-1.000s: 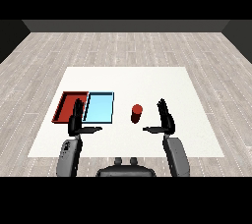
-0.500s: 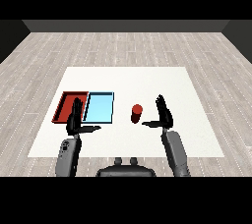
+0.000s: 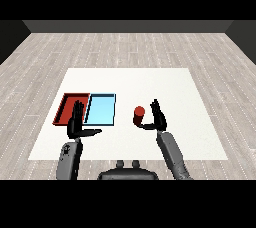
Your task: Pick the red can and put it in the red box
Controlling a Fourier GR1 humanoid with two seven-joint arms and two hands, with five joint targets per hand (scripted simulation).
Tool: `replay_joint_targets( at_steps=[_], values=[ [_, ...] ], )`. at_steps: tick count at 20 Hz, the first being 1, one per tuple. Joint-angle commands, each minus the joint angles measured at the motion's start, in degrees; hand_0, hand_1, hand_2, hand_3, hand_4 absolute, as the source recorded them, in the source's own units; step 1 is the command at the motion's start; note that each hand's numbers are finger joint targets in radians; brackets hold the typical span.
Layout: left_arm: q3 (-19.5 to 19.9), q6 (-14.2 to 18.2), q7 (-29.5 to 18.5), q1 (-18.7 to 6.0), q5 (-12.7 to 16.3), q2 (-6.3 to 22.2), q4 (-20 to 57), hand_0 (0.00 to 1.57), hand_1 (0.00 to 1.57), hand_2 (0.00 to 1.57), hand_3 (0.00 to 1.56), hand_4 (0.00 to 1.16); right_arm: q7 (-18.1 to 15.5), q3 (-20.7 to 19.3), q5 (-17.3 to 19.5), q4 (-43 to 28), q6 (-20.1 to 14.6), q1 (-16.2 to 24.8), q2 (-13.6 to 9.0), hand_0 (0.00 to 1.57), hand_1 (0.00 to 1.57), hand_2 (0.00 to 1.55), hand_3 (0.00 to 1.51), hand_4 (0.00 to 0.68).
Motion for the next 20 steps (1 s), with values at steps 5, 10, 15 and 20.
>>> replay_joint_targets(
  at_steps=[5,10,15,20],
  values=[
    [0.26,0.57,-2.59,-0.51,-0.2,-0.7,2.2,0.0,0.0,0.0,0.0,0.0,-1.31,5.46,-4.31,2.1,-3.66,-1.63,0.07,0.0,0.0,0.0,0.0,0.0],
    [3.44,-3.27,-3.77,-1.02,1.81,3.05,3.74,0.0,0.0,0.0,0.0,0.0,-5.48,2.91,-7.69,10.8,-1.9,-5.75,0.07,0.0,0.0,0.0,0.0,0.0],
    [-0.23,-0.38,1.24,0.42,0.63,-0.09,-2.31,0.0,0.0,0.0,0.0,0.0,-6.94,2.04,-7.23,15.87,-0.12,-7.6,0.07,0.0,0.0,0.0,0.0,0.0],
    [-0.75,-0.15,0.21,2.52,-0.32,-0.48,-2.91,0.0,0.0,0.0,0.0,0.0,-8.76,7.76,-12.37,16.48,-4.51,-8.81,0.06,0.0,0.0,0.0,0.0,0.0]
  ],
)
